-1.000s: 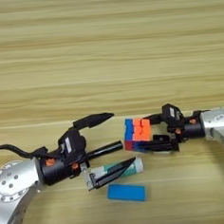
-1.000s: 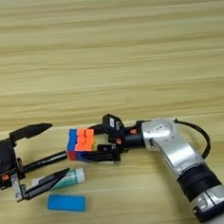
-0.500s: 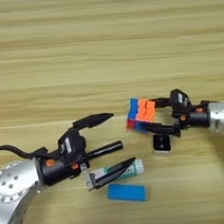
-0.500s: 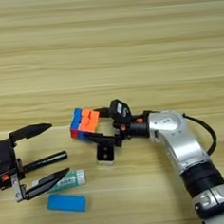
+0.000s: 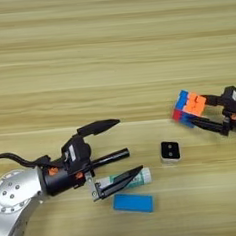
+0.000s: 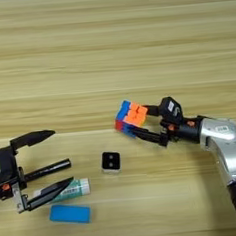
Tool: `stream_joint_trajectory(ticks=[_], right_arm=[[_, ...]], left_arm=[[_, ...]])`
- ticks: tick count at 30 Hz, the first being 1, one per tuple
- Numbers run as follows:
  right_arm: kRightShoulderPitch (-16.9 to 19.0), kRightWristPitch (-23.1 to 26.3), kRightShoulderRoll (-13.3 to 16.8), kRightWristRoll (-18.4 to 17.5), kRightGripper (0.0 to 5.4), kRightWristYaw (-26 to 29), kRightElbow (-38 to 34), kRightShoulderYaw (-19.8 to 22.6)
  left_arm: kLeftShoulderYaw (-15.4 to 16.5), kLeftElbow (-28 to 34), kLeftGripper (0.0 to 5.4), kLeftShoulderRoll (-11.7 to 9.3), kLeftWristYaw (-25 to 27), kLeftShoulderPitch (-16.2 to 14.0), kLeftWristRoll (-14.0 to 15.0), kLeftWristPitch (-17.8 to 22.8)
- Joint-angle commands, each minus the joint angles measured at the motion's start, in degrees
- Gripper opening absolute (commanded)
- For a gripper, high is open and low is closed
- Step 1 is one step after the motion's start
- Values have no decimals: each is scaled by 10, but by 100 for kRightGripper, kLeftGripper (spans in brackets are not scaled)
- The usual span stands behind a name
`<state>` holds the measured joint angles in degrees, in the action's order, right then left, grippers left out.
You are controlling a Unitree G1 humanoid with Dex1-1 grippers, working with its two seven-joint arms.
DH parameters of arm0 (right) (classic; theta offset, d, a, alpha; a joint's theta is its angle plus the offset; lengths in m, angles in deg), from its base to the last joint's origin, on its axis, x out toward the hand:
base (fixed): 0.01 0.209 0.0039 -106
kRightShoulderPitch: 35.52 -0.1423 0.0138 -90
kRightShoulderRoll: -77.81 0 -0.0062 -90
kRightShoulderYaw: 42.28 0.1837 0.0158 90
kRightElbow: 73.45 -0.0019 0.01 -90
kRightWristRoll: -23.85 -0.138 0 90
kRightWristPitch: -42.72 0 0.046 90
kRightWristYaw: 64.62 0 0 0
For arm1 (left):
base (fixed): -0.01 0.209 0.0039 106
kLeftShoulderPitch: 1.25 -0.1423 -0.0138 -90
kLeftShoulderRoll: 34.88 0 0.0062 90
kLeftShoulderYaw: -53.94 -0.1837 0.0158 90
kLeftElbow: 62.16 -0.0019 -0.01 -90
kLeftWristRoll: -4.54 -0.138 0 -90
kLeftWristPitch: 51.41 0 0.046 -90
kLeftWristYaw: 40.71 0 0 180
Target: Move the objects on the table
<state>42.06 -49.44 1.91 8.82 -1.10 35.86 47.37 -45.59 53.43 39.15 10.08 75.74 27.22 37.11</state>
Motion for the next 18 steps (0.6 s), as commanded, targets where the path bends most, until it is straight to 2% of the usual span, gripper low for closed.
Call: stream_joint_trajectory(ticks=[1, 7, 11, 18], right_arm=[[20, -27, 4, 5, 333, -2, 34, 7], [15, -51, 0, 13, 333, -10, 75, 5], [3, -63, -3, 2, 417, -18, 77, 17], [-12, -55, -6, -45, 511, -32, 3, 57]], left_arm=[[2, -2, 540, -3, 1, 5, -6, 3], [3, -7, 540, -4, 4, 12, -5, 3], [3, -8, 540, -4, 5, 13, -4, 3], [5, -7, 540, -4, 5, 8, -2, 2]])
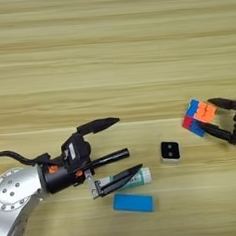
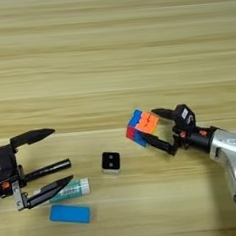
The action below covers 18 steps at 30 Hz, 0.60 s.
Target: Move the objects on the table
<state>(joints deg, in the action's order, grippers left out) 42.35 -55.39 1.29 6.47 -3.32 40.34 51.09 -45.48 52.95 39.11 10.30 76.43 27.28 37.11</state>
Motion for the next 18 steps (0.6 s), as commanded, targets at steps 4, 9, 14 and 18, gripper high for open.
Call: stream_joint_trajectory(ticks=[4, 9, 14, 18], right_arm=[[-10, 22, -1, -44, 535, -18, -106, 26], [13, 41, -1, -49, 535, -26, -179, 11], [42, 64, 5, -47, 535, -15, -243, -17], [61, 85, 19, -46, 535, 12, -282, -49]], left_arm=[[3, -1, 540, -3, 4, 1, -2, 2], [1, 2, 540, -1, 4, 0, -1, 2], [1, 2, 540, 0, 3, 0, -1, 2], [0, 2, 540, 1, 3, 1, -2, 2]])
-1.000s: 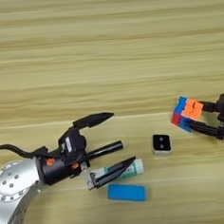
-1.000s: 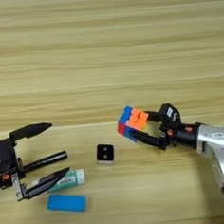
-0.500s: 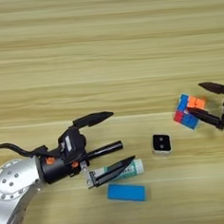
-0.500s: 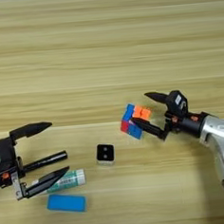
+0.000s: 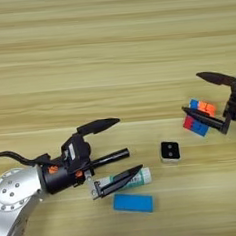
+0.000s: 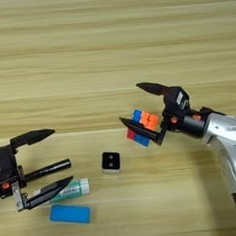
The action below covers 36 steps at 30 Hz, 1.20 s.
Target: Move the objects on the table
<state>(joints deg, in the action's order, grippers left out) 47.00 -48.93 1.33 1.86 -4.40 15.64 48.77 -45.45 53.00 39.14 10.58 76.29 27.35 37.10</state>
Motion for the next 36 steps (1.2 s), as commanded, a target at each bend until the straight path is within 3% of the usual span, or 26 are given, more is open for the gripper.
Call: stream_joint_trajectory(ticks=[1, 11, 16, 27, 36], right_arm=[[17, 25, 22, 1, 535, 27, -41, -33], [15, 51, 37, 39, 535, 53, -65, -110], [0, 57, 29, 89, 535, 44, -44, -158], [-9, 57, 41, 157, 535, 27, -20, -193], [-13, 57, 46, 184, 535, 25, 7, -205]], left_arm=[[0, 1, 540, 1, 0, 2, -3, 2], [0, 3, 540, 1, 0, 1, -2, 2], [-1, 6, 540, 1, 0, 0, -3, 2], [-4, 9, 540, 2, -4, -4, -4, 3], [-6, 5, 540, 5, -5, -1, -6, 1]])
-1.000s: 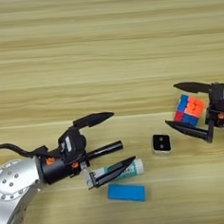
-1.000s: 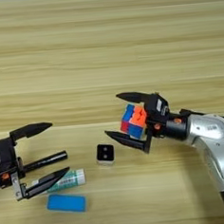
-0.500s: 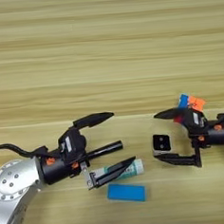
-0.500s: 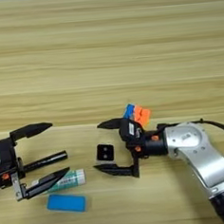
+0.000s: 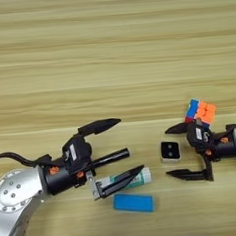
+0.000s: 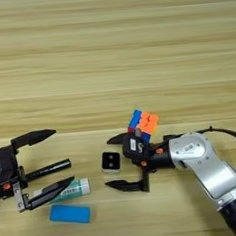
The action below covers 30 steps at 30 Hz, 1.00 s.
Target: Move the objects on the table
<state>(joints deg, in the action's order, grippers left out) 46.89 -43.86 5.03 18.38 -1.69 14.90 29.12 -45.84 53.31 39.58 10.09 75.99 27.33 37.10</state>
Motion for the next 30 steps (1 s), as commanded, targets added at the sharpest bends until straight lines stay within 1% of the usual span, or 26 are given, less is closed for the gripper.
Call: stream_joint_trajectory(ticks=[1, 2, 4, 12, 13, 17, 25, 27, 30], right_arm=[[-12, 9, 10, 22, 535, -2, 17, -10], [-13, 11, 10, 25, 517, -2, 20, -11], [-14, 15, 10, 30, 504, 0, 29, -15], [-18, 19, 2, 29, 413, -1, 54, -20], [-20, 19, 0, 29, 408, -2, 58, -20], [-22, 21, -9, 20, 351, -1, 71, -16], [-33, 21, -23, 23, 267, -12, 104, -14], [-35, 19, -25, 24, 250, -15, 110, -15], [-35, 18, -26, 23, 248, -18, 112, -13]], left_arm=[[-2, 2, 540, 0, 0, 2, -6, 1], [-2, 1, 540, 0, 0, 3, -6, 1], [-2, 0, 540, 0, 0, 4, -7, 0], [-1, 0, 540, 0, 2, 6, -7, 1], [0, -1, 540, 0, 2, 7, -7, 1], [0, -2, 540, 0, 2, 8, -7, 1], [2, -6, 540, -1, 3, 9, -7, 2], [2, -7, 540, 0, 3, 9, -7, 1], [1, -7, 540, 0, 2, 7, -8, 0]])
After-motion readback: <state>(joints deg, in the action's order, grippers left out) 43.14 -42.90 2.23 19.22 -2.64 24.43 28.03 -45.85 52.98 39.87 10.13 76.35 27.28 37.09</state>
